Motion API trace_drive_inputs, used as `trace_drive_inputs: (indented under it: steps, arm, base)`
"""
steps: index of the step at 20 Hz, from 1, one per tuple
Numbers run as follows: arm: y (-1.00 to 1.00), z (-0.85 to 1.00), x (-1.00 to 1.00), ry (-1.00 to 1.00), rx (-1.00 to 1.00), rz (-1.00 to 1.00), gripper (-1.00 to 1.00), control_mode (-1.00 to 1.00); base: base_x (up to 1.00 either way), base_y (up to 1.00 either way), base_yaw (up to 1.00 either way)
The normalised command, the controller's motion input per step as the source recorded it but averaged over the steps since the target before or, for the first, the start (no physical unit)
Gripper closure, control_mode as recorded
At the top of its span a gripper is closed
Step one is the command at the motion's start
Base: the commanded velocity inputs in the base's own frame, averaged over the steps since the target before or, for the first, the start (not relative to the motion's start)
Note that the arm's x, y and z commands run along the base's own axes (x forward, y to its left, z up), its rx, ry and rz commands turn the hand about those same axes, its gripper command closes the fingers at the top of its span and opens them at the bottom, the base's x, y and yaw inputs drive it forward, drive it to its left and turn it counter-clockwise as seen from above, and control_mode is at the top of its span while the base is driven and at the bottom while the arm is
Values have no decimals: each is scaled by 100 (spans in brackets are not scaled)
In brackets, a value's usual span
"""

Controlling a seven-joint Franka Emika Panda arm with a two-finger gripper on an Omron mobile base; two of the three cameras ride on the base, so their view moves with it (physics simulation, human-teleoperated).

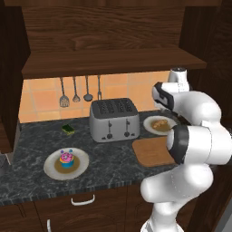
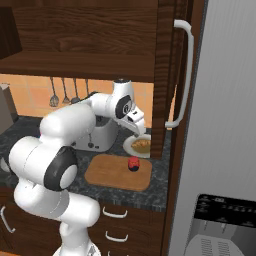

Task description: From the different types of pastries on the counter, select a croissant and place it on the cutting board. Then retrieve a jar of jam from the cabinet and place it alongside the croissant on the cutting board.

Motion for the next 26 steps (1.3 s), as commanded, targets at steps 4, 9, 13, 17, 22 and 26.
trace_drive_inputs:
  steps: [4, 9, 13, 17, 22, 26]
  arm:
    - [-54, -21, 50, -6, 8, 0, -100, -100]
    - [-12, -31, 45, -10, 4, -6, -100, -100]
    - [0, -38, 42, -8, 1, -15, -100, -100]
    - [0, -52, 41, -19, -3, -11, -100, -100]
    - [-4, -18, 21, -15, -3, -3, -100, -100]
    - [0, -1, 12, -1, 2, -6, -100, -100]
  base:
    - [0, 0, 0]
    - [0, 0, 0]
    - [0, 0, 0]
    - [0, 0, 0]
    - [0, 0, 0]
    - [0, 0, 0]
